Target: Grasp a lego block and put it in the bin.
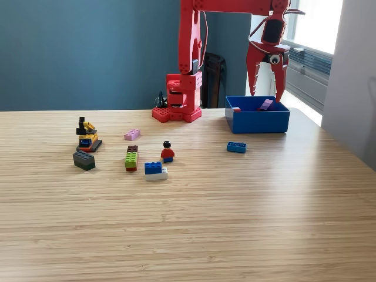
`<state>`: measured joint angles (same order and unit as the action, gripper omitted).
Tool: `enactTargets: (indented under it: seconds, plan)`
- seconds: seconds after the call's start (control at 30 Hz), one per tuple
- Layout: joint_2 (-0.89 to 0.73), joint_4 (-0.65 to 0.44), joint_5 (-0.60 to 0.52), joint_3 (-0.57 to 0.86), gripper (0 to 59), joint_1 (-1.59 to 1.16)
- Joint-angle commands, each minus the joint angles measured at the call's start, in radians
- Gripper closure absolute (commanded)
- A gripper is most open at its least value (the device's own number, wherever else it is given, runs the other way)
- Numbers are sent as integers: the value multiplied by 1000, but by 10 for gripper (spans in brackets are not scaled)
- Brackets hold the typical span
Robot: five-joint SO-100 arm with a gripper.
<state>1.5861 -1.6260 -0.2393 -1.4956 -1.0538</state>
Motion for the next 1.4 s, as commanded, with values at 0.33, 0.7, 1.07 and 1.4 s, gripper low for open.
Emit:
enactTargets:
  seconds: [0.33, 0.7, 1.07, 1.4]
  plan:
    - [75, -12, 77, 123, 371, 476]
    - [75, 9, 115, 109, 370, 555]
    - [74, 97, 137, 84, 371, 681]
    - [74, 209, 229, -26, 349, 933]
